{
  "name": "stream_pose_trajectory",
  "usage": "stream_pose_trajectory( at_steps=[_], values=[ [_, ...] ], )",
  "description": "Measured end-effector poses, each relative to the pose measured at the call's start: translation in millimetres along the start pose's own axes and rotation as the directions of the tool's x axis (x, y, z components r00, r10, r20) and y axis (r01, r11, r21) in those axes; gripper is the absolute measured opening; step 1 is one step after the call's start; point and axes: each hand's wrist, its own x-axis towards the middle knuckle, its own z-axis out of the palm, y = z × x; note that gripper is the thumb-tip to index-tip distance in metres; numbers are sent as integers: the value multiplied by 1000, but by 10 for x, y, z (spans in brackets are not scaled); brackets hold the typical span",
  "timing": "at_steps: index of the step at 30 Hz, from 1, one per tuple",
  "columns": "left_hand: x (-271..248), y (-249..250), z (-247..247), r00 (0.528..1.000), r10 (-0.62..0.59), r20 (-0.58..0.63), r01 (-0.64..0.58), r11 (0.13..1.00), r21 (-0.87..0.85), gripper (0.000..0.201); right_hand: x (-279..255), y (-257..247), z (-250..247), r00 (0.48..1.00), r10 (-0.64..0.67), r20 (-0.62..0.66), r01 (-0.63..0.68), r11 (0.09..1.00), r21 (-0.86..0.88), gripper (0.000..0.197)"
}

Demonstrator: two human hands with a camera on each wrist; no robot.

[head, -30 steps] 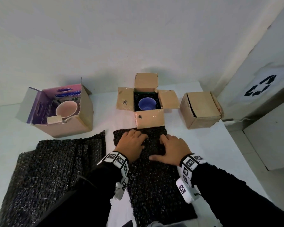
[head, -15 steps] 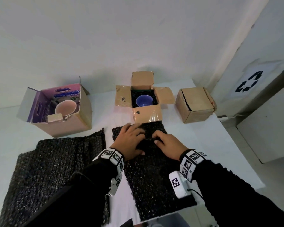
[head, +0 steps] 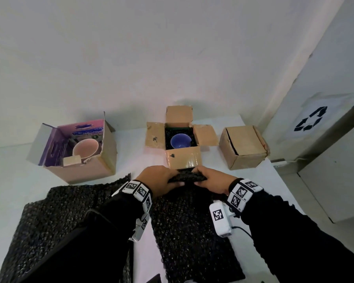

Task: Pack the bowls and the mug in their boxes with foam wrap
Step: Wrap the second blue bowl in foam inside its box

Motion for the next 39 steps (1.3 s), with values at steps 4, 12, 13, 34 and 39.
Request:
stream_pose_trajectory(
  at_steps=[4, 12, 13, 34, 39],
  values=[
    [106, -13, -167, 998, -9, 55, 6, 999, 48, 45, 104, -118, -221, 999, -1, 52, 5, 996, -86, 28],
    [383, -96, -354, 988, -116, -101, 104, 987, -121, 23, 339, -330, -770, 993, -3, 118, -19, 981, 193, 49],
    [397, -103, -364, 981, -117, -152, 98, 987, -124, 22, 373, -350, -828, 993, -5, 114, -27, 962, 271, 44],
    [889, 5, 203, 902, -203, -382, 213, 977, -15, 41, 1254, -80, -1106, 865, -503, -1, 310, 533, -787, 40],
    [872, -182, 101, 927, -153, -341, 178, 983, 43, 34, 1226, -87, -1102, 916, -372, 153, 326, 464, -824, 39]
  ],
)
